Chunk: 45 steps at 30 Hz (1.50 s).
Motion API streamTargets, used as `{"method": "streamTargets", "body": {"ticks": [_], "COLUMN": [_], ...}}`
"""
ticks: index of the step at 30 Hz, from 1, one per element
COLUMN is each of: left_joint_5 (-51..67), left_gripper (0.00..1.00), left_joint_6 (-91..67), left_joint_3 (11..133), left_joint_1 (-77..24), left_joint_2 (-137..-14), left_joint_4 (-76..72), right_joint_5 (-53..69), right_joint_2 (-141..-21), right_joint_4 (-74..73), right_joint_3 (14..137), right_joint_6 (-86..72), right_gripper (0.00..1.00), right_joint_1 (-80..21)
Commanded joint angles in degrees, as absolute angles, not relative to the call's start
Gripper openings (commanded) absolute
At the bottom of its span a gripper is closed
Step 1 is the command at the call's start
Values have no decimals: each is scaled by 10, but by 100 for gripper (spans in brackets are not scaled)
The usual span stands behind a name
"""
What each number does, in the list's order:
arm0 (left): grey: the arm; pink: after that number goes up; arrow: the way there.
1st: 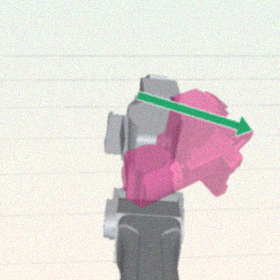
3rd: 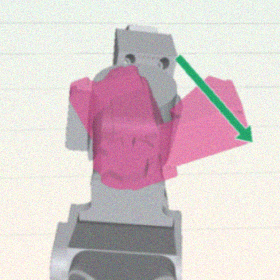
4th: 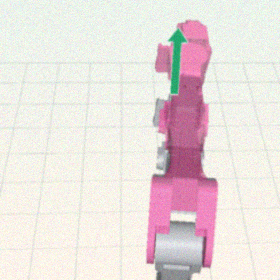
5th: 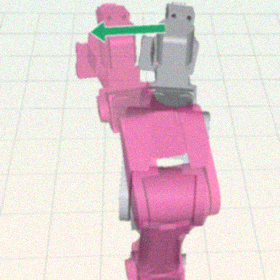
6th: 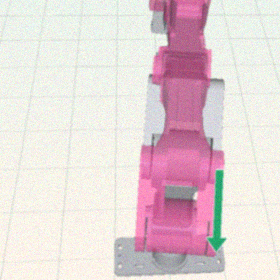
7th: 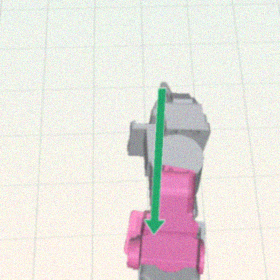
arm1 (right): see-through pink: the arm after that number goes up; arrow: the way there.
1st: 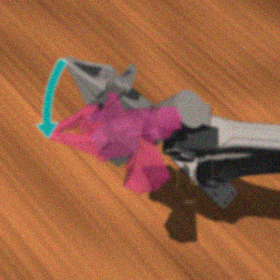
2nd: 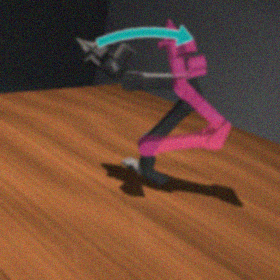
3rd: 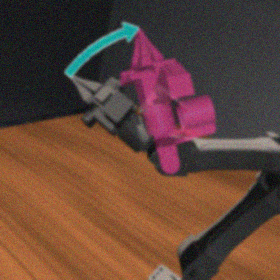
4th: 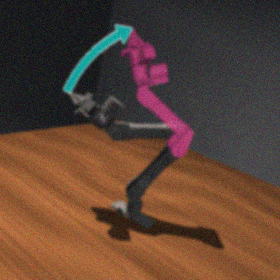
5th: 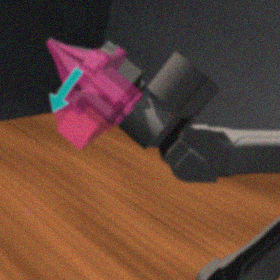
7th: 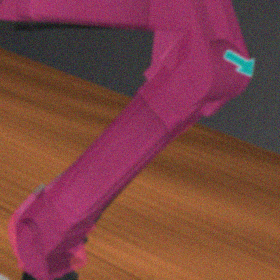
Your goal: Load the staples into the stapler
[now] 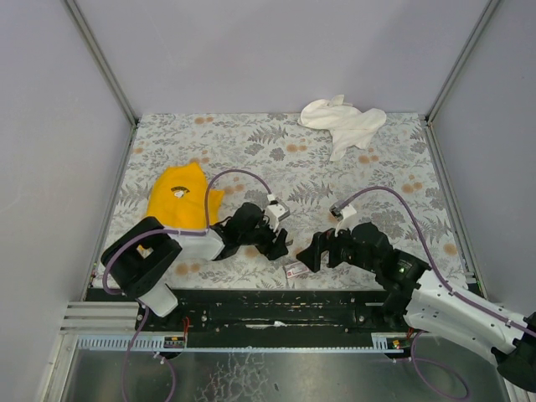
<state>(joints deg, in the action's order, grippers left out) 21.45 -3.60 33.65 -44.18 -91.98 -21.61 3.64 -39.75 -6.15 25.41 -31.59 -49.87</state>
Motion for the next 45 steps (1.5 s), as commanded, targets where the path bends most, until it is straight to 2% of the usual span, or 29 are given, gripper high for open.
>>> {"method": "streamTargets", "body": {"ticks": [1,7,11,18,22,28,31,36,41,45], "left_joint_5": [178,131,59,-16,-38,-30,-18,8,25,34], "left_gripper": [60,59,55,57,43,10,0,0,0,0], "left_joint_6": [-40,-59,-67,-79,-83,-88,-107,-154,-191,-207], "left_joint_3": [328,313,316,324,333,333,325,297,275,270], "left_joint_1": [-459,-493,-514,-535,-543,-552,-554,-561,-565,-568], "left_joint_2": [-906,-904,-905,-925,-941,-935,-917,-859,-792,-763], "left_joint_4": [-208,-221,-222,-219,-210,-201,-209,-239,-250,-243], "right_joint_5": [16,-11,-18,-28,-65,-103,-100,-81,-33,2], "right_joint_2": [-384,-378,-369,-363,-358,-358,-371,-402,-435,-477], "right_joint_4": [-51,-71,-70,-86,-118,-138,-135,-113,-4,62], "right_joint_3": [254,255,252,248,251,250,250,247,204,203], "right_joint_6": [-324,-328,-332,-339,-349,-388,-415,-505,-613,-639], "right_gripper": [100,100,100,100,100,99,99,99,99,99], "right_joint_1": [-496,-496,-496,-496,-496,-496,-496,-495,-495,-496]}}
